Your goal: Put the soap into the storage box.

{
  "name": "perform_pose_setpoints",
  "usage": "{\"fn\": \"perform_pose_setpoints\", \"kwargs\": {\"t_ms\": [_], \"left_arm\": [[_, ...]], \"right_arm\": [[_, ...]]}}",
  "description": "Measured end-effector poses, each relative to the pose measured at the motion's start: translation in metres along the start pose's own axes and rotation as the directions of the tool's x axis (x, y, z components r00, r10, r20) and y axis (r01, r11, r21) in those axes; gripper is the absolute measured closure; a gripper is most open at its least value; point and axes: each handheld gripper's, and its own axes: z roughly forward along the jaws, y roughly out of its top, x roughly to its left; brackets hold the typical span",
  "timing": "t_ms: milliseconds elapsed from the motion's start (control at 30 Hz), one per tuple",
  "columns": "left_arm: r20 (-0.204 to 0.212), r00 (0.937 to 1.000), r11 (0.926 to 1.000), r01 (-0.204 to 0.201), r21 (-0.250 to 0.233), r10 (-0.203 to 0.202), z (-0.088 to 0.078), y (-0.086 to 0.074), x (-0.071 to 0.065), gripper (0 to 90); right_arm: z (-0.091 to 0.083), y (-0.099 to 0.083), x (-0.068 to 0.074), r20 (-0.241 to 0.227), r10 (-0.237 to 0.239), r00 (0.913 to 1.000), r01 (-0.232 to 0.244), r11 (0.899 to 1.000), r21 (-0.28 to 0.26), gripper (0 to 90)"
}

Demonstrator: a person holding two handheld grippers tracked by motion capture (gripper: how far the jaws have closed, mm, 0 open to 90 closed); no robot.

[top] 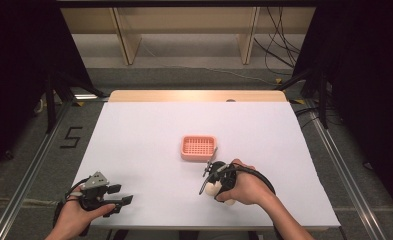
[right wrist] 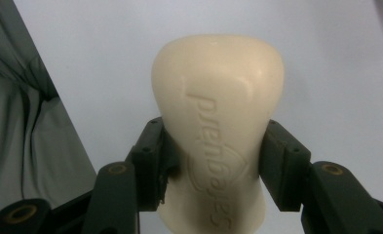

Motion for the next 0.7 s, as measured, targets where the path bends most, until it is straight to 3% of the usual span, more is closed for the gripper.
{"fn": "perform_pose_setpoints", "kwargs": {"t_ms": [100,167,233,333,367,433,700], "left_arm": [[-0.015,0.9998,0.9999,-0.012,0.012,0.013,0.000,0.000,0.001,35.0],[-0.010,0.9997,0.9997,-0.021,0.009,0.022,0.000,0.000,0.001,35.1],[0.000,1.0000,1.0000,-0.005,0.005,0.005,0.000,0.000,0.000,35.0],[-0.002,1.0000,1.0000,-0.003,0.005,0.003,0.000,0.000,0.000,35.1],[-0.002,1.0000,1.0000,-0.004,0.006,0.004,0.000,0.000,0.000,35.1],[-0.001,1.0000,1.0000,-0.006,0.006,0.006,0.000,0.000,0.000,35.1],[0.000,0.9998,0.9998,-0.017,0.006,0.017,0.000,0.000,0.000,35.1]], "right_arm": [[-0.002,-0.001,0.000,-0.018,0.028,0.9994,-0.029,0.999,-0.035,50.4],[-0.002,-0.002,-0.002,-0.014,0.017,0.9998,-0.018,0.999,-0.047,50.4],[-0.004,-0.003,-0.003,-0.018,0.047,0.9987,-0.048,0.997,-0.057,50.5],[-0.006,-0.005,-0.006,-0.017,0.045,0.9989,-0.046,0.996,-0.076,50.5],[-0.008,-0.005,-0.005,-0.011,0.071,0.9974,-0.072,0.995,-0.073,50.5],[-0.010,-0.006,-0.007,-0.007,0.061,0.9981,-0.061,0.994,-0.093,50.5],[-0.013,-0.011,-0.012,0.006,0.090,0.9960,-0.088,0.984,-0.156,50.5]]}}
